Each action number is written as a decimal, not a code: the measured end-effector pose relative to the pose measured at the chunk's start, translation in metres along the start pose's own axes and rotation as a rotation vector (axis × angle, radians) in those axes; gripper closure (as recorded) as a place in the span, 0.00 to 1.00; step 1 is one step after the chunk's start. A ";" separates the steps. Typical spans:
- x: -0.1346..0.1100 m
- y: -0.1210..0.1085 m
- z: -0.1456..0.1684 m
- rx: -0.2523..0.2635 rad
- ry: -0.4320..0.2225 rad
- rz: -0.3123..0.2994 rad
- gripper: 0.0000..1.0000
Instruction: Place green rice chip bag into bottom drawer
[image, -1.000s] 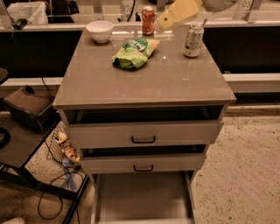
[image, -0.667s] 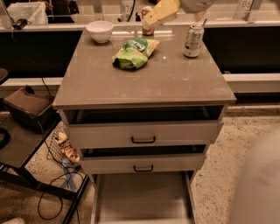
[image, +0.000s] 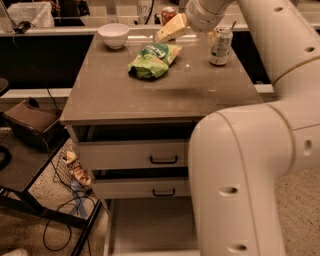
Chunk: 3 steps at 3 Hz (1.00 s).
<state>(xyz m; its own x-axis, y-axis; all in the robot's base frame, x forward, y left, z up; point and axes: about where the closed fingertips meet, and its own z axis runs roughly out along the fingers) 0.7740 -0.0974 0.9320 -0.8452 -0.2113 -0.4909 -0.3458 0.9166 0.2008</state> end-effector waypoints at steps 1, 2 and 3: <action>-0.037 0.011 -0.002 0.005 -0.089 0.001 0.00; -0.037 0.011 -0.002 0.005 -0.089 0.001 0.00; -0.067 0.024 0.031 0.022 -0.153 0.056 0.00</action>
Offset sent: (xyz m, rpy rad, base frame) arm 0.0192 0.0114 0.0093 0.0161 -0.0417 -0.0194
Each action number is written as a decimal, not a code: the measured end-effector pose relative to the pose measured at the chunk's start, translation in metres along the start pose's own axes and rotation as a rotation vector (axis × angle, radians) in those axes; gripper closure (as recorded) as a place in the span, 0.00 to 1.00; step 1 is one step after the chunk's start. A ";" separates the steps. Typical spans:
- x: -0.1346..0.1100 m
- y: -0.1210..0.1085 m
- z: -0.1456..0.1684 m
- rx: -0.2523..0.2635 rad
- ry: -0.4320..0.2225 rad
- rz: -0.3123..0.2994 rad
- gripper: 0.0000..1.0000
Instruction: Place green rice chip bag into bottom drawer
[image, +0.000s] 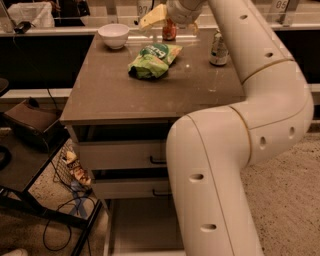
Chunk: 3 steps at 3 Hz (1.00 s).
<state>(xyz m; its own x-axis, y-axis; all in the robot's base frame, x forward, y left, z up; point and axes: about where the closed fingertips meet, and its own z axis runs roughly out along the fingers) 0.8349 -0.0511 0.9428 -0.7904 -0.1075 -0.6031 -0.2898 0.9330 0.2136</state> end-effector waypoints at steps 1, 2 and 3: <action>-0.029 0.010 0.029 0.012 -0.102 0.017 0.00; -0.034 0.013 0.057 0.048 -0.130 0.012 0.00; -0.032 0.020 0.058 0.112 -0.138 -0.023 0.00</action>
Offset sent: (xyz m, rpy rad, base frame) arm 0.0169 0.0553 -0.0660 -0.0210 -0.1751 -0.1004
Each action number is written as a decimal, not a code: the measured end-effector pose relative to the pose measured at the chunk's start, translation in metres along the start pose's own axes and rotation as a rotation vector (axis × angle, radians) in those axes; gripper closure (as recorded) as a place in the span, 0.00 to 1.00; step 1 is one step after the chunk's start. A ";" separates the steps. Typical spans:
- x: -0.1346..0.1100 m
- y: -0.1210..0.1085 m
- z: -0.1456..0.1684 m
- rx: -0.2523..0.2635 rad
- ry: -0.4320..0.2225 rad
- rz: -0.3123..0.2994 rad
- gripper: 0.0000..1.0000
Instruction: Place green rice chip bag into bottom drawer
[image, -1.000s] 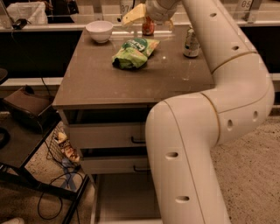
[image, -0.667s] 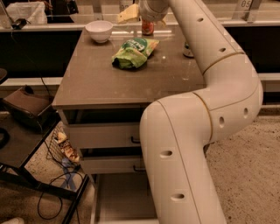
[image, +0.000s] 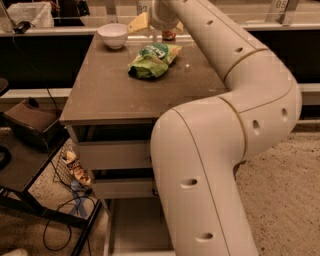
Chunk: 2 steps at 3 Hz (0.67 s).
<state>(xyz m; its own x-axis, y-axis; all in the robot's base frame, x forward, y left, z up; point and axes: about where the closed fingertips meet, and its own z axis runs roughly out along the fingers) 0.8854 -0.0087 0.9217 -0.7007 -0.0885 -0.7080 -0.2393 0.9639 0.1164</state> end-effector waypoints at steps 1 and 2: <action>-0.002 0.011 -0.025 0.063 -0.035 -0.038 0.00; 0.033 0.022 -0.020 0.079 0.010 -0.053 0.00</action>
Offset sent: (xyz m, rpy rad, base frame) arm -0.1105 0.0213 -0.1281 -0.1863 0.1765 0.0000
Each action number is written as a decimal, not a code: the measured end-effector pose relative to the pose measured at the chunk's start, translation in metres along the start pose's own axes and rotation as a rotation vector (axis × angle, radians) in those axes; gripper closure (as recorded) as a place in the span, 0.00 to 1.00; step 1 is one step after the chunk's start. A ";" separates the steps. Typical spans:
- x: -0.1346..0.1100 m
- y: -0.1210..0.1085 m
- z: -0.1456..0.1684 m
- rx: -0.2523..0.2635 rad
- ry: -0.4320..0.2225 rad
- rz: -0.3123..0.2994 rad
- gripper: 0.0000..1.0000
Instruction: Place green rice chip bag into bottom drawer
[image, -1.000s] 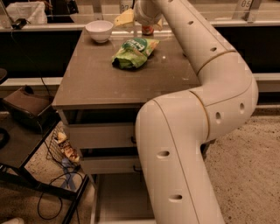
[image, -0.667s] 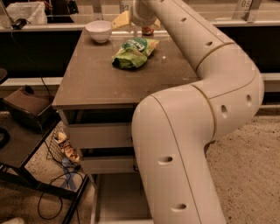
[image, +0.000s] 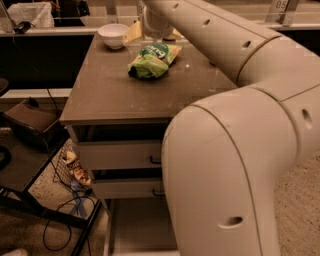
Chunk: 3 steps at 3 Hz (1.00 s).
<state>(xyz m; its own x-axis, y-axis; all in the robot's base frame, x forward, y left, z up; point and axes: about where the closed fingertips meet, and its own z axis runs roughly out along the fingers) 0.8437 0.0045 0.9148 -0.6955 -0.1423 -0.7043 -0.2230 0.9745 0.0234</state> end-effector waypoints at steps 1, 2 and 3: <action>0.071 0.014 0.045 -0.034 0.149 -0.013 0.00; 0.090 0.026 0.075 -0.078 0.212 -0.015 0.00; 0.084 0.031 0.081 -0.087 0.209 -0.027 0.18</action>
Offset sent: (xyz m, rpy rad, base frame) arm -0.0066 0.0423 -0.1405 0.0232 0.2747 0.1088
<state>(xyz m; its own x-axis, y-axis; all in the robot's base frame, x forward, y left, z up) 0.8333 0.0365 0.7990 -0.8130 -0.2096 -0.5432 -0.2948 0.9527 0.0738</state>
